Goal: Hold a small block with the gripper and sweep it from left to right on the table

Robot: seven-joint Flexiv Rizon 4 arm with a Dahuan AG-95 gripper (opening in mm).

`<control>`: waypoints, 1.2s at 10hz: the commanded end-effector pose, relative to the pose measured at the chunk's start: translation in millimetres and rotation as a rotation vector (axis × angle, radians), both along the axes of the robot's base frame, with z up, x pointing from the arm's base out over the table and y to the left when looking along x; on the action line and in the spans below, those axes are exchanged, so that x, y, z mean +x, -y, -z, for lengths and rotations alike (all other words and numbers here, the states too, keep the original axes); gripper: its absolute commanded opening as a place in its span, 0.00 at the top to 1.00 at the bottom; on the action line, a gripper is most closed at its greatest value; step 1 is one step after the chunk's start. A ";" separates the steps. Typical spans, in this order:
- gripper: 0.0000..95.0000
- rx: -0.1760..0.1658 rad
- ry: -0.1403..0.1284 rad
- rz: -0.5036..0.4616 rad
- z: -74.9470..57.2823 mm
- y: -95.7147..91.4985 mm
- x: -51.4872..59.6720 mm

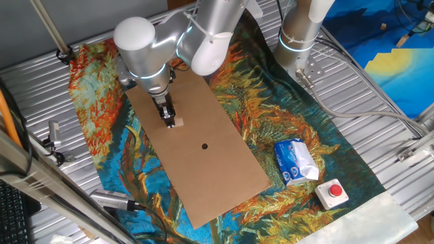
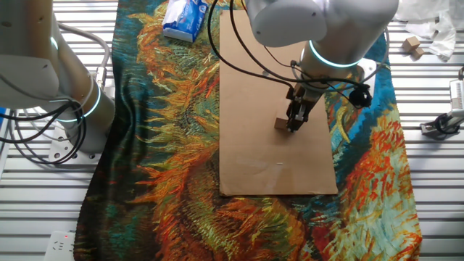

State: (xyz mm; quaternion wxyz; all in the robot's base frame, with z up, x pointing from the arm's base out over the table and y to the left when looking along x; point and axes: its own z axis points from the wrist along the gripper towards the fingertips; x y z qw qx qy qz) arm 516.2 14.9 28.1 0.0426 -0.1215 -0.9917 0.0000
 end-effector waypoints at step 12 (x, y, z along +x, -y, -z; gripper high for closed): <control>1.00 0.008 0.011 -0.002 4.9 -9.1 7.4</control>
